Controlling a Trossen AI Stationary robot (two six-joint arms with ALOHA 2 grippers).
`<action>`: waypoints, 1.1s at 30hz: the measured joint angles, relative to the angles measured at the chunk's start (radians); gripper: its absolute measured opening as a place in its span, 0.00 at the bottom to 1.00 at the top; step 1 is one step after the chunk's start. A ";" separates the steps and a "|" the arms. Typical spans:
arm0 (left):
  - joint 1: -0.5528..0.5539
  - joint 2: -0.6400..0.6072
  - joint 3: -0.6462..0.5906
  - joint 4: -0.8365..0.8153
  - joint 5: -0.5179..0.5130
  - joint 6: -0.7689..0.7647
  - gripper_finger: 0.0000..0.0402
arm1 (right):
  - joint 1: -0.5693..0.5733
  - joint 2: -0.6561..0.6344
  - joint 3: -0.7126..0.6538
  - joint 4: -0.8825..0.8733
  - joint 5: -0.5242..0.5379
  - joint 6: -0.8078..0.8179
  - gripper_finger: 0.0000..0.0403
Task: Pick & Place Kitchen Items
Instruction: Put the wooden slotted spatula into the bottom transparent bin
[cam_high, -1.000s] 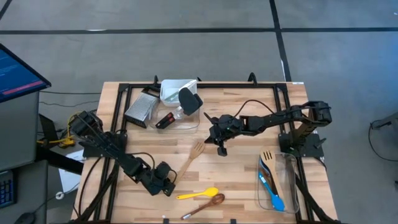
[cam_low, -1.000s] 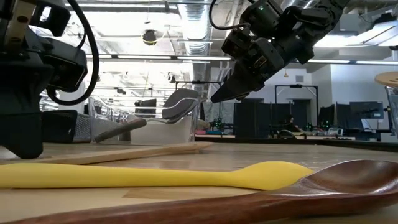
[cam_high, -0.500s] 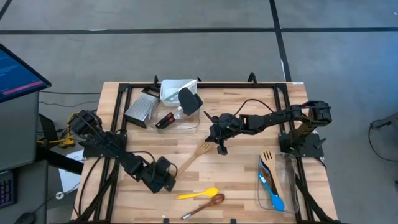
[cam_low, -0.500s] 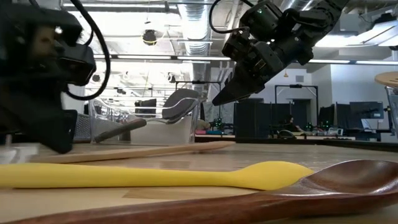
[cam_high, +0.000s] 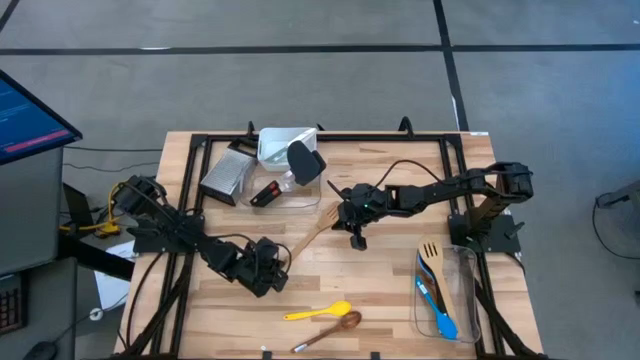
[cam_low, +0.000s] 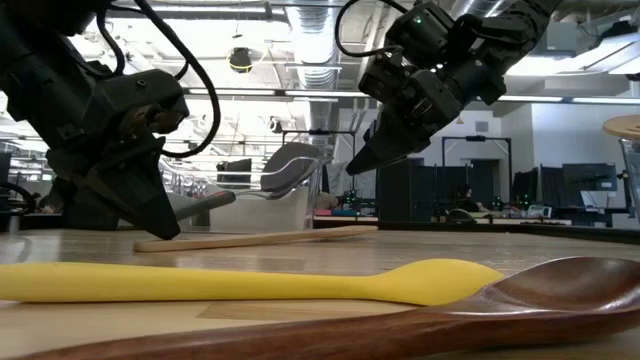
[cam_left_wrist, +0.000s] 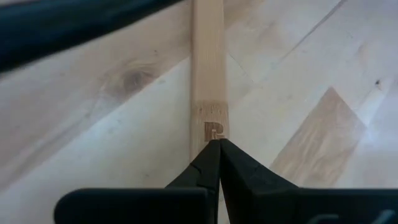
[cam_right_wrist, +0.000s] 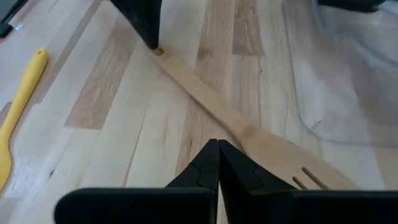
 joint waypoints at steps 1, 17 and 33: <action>0.000 0.000 0.000 -0.008 -0.006 0.000 0.00 | 0.000 0.000 0.000 -0.004 0.000 0.000 0.00; -0.007 0.000 -0.002 -0.107 -0.091 0.019 0.00 | -0.043 0.000 0.000 -0.042 0.074 0.008 0.00; -0.008 0.000 -0.003 -0.097 -0.087 0.019 0.00 | -0.193 0.218 0.049 0.030 0.147 -0.022 0.00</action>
